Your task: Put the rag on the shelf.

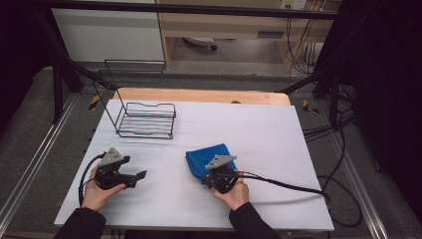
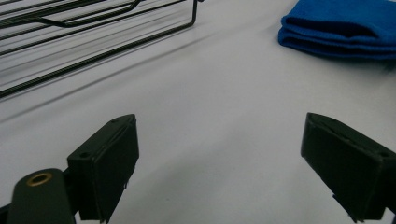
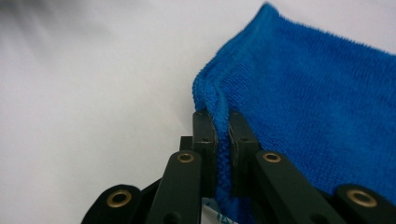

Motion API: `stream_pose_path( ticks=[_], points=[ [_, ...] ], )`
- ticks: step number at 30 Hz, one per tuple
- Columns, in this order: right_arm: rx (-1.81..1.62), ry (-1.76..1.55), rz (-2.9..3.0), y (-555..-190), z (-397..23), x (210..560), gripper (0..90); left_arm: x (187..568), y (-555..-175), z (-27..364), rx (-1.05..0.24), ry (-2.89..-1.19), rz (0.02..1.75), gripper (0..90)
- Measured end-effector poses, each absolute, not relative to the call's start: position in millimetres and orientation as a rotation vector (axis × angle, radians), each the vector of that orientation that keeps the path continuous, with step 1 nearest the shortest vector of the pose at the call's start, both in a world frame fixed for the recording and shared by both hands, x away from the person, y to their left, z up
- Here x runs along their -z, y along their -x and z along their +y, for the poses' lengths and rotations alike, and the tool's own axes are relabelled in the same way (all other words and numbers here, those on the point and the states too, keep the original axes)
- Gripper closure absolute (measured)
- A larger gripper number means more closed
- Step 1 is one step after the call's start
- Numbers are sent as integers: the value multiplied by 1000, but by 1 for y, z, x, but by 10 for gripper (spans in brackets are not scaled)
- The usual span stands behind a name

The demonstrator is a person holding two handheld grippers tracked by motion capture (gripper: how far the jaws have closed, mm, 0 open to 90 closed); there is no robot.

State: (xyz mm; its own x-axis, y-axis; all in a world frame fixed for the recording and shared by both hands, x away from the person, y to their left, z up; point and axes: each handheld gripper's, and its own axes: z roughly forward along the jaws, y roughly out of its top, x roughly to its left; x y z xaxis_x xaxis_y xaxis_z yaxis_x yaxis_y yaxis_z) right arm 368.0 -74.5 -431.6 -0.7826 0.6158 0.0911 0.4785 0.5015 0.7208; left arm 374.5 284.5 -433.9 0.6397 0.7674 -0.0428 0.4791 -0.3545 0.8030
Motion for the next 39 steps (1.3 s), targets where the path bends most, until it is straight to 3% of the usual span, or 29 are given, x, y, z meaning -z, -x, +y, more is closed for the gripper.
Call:
stream_pose_path(
  ticks=[10,29,32,33,35,37,39],
  points=[
    [-1310,-1021,2545,-373,-50,416,846,433,-375,286,-442,-2010,982,115],
    [-1340,-990,2629,-372,32,435,828,428,-376,294,-435,-1985,1025,91],
    [-1327,-971,2666,-372,33,442,767,428,-376,295,-435,-1978,1029,91],
    [-1358,-946,2673,-370,33,441,678,428,-376,295,-434,-1977,1030,91],
    [-1395,-925,2696,-367,31,437,600,428,-376,295,-433,-1975,1031,91],
    [-1414,-902,2677,-364,29,430,457,428,-376,295,-432,-1978,1033,90],
    [-1413,-879,2661,-363,25,423,391,428,-376,294,-432,-1982,1029,89]
  ],
)
